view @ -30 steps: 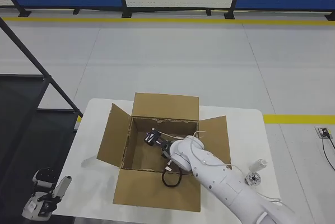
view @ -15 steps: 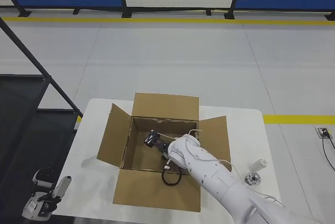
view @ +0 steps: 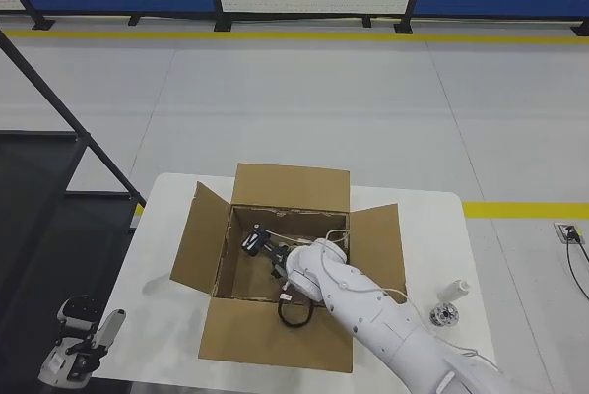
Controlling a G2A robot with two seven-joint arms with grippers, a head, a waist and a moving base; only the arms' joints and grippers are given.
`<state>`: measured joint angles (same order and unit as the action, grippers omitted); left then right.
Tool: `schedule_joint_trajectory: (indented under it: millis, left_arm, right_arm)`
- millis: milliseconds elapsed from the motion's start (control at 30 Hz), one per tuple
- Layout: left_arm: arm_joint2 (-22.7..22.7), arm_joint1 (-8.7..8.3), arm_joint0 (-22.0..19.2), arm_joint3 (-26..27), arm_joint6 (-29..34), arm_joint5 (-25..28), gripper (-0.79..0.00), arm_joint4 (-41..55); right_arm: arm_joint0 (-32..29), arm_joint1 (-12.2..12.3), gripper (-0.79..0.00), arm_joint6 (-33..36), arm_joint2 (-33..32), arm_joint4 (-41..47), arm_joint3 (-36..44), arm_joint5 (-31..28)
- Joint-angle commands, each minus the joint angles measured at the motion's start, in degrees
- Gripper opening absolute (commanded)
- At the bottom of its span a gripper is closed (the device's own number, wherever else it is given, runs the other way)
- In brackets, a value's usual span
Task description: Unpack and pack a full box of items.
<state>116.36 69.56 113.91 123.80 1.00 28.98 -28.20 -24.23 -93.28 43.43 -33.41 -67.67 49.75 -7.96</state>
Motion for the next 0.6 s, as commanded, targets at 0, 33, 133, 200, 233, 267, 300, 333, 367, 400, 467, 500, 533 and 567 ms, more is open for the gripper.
schedule_joint_trajectory:
  millis: [0, 33, 133, 200, 233, 267, 300, 333, 367, 400, 467, 500, 533, 567]
  left_arm:
    - [0.0, 0.0, 0.0, 0.0, 0.0, 0.0, 0.0, 0.0]
    - [0.0, 0.0, 0.0, 0.0, 0.0, 0.0, 0.0, 0.0]
    - [0.0, 0.0, 0.0, 0.0, 0.0, 0.0, 0.0, 0.0]
    - [0.0, 0.0, 0.0, 0.0, 0.0, 0.0, 0.0, 0.0]
    - [0.0, 0.0, 0.0, 0.0, 0.0, 0.0, 0.0, 0.0]
    - [0.0, 0.0, 0.0, 0.0, 0.0, 0.0, 0.0, 0.0]
    - [0.0, 0.0, 0.0, 0.0, 0.0, 0.0, 0.0, 0.0]
    - [0.0, 0.0, 0.0, 0.0, 0.0, 0.0, 0.0, 0.0]
    - [0.0, 0.0, 0.0, 0.0, 0.0, 0.0, 0.0, 0.0]
    - [0.0, 0.0, 0.0, 0.0, 0.0, 0.0, 0.0, 0.0]
    - [0.0, 0.0, 0.0, 0.0, 0.0, 0.0, 0.0, 0.0]
    - [0.0, 0.0, 0.0, 0.0, 0.0, 0.0, 0.0, 0.0]
    - [0.0, 0.0, 0.0, 0.0, 0.0, 0.0, 0.0, 0.0]
    - [0.0, 0.0, 0.0, 0.0, 0.0, 0.0, 0.0, 0.0]
  right_arm:
    - [-3.0, 1.5, -0.449, 1.7, -1.7, -3.1, 7.6, 2.9]
    - [-4.8, 2.4, -0.446, 2.7, -2.7, -4.9, 11.6, 4.0]
    - [-11.6, 5.2, -0.434, 5.5, -6.8, -10.8, 24.4, 6.3]
    - [-16.8, 7.1, -0.413, 7.2, -10.1, -14.7, 32.9, 6.8]
    - [-19.4, 7.9, -0.317, 7.8, -11.9, -16.4, 36.7, 6.7]
    - [-22.0, 8.7, -0.16, 8.3, -13.7, -18.0, 40.2, 6.8]
    - [-24.4, 9.3, -0.052, 8.6, -15.5, -19.0, 43.4, 6.5]
    - [-26.8, 9.9, 0.0, 8.6, -17.4, -19.8, 46.4, 6.2]
    - [-29.2, 10.5, 0.0, 8.3, -19.3, -20.4, 49.4, 6.1]
    - [-31.8, 11.0, 0.0, 7.5, -21.2, -20.5, 52.6, 5.5]
    - [-37.7, 12.1, 0.0, 5.3, -25.0, -21.0, 59.4, 3.9]
    - [-41.1, 12.7, 0.0, 3.8, -26.9, -21.7, 63.1, 3.5]
    - [-44.8, 13.2, 0.0, 2.0, -28.6, -22.7, 67.0, 3.3]
    - [-48.7, 13.7, 0.0, -0.2, -30.3, -24.2, 70.8, 3.4]
